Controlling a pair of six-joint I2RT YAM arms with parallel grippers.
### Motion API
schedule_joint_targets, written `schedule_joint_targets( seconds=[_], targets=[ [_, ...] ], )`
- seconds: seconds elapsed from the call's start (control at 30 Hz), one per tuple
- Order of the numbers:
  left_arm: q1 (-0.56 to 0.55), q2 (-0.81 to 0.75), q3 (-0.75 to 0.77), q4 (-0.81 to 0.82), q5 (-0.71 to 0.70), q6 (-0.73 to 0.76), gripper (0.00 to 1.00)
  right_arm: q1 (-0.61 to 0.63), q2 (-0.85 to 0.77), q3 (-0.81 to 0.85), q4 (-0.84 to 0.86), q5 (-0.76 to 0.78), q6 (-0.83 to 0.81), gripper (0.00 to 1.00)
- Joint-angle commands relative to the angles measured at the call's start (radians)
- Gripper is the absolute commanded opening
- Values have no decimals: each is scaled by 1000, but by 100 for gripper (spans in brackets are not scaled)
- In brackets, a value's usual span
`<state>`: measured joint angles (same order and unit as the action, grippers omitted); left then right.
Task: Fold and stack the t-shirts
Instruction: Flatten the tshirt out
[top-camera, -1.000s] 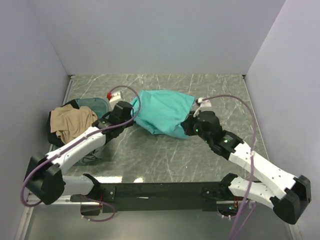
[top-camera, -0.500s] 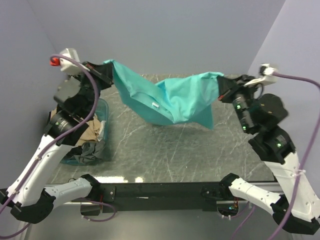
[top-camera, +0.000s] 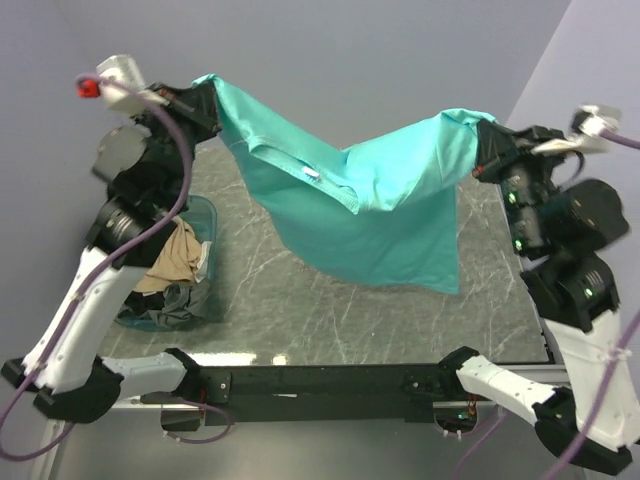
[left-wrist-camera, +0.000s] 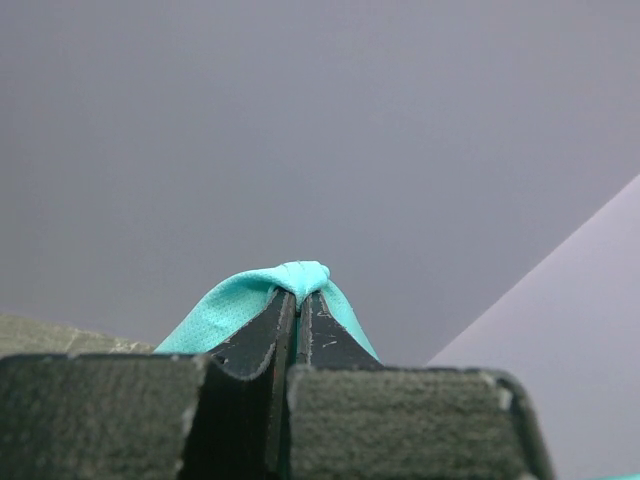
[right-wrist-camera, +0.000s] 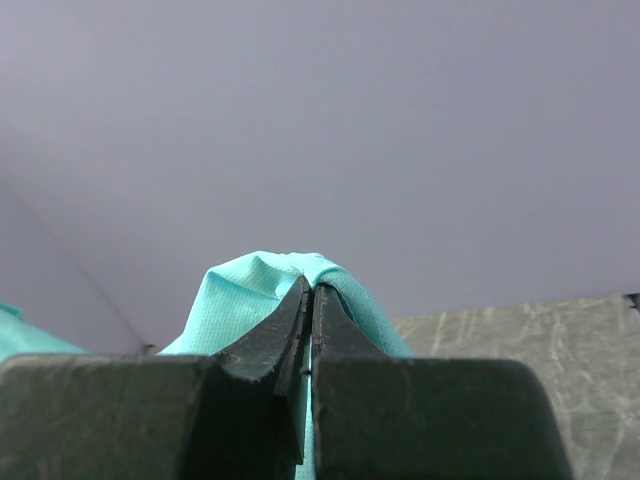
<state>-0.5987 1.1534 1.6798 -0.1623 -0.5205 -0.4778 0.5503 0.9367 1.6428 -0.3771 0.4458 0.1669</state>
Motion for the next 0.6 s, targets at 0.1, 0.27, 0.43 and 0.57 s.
schedule_joint_targets(
  seconds=[0.1,0.27,0.43,0.57],
  targets=[
    [158,215,118,-19,98,-65,1,-222,175,-3,55,-295,51,0],
    [264,440,382,-40,266,-110,1,-297,399,196,77,-485,65,0],
    [284,559,627,-89,293,-93,1,-313,548,504,-17,-521,56,0],
    [301,455,494,-53,265,-90,1,-335,507,412,-34,-504,77,0]
  ],
)
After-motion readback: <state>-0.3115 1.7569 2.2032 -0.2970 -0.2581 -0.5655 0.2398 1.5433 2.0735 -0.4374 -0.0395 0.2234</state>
